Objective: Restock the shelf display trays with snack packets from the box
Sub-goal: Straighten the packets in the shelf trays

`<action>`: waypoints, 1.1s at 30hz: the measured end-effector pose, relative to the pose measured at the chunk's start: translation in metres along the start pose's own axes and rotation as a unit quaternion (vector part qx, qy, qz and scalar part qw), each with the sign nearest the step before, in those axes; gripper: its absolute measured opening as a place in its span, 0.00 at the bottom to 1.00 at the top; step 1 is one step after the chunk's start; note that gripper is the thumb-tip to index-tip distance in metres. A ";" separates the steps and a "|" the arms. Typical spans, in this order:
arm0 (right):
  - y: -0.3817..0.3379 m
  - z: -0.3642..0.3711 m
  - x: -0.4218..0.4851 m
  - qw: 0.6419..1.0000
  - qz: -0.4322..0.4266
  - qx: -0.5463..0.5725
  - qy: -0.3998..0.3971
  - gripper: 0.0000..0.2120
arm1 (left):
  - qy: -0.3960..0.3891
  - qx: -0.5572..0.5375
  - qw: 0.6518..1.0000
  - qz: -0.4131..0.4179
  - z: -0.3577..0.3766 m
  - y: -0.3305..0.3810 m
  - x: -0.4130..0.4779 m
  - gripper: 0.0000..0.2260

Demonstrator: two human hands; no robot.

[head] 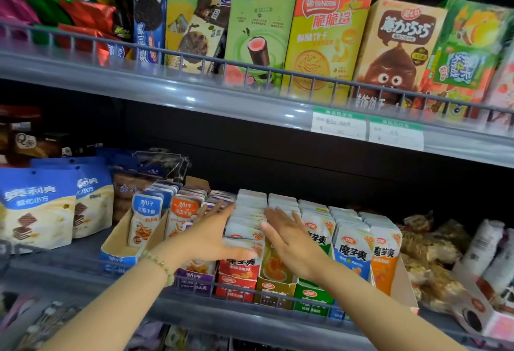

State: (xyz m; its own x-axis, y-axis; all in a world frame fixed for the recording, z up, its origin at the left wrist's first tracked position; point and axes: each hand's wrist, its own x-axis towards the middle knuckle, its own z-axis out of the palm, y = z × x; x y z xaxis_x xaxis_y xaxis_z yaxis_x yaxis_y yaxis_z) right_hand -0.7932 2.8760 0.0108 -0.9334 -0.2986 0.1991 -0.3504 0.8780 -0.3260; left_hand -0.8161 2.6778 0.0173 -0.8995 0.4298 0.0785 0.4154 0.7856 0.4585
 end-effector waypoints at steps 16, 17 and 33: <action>-0.009 0.002 0.006 0.992 0.059 0.108 -0.023 0.29 | -0.035 0.002 0.998 0.045 -0.006 -0.014 0.013 0.52; -0.009 0.001 0.007 0.991 0.060 0.116 -0.024 0.30 | -0.033 -0.007 0.998 0.045 -0.008 -0.014 0.010 0.51; -0.115 -0.003 0.068 0.990 -0.033 -0.083 -0.106 0.31 | 0.052 -0.099 0.994 -0.006 0.015 -0.104 -0.054 0.48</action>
State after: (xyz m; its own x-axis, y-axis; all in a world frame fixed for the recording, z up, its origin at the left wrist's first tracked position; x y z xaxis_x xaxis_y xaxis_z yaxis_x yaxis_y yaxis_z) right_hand -0.8162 2.7562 0.0645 -0.9104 -0.4137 0.0105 -0.4100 0.8982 -0.1587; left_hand -0.8084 2.5796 -0.0483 -0.9180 0.3636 0.1583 0.3783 0.6828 0.6250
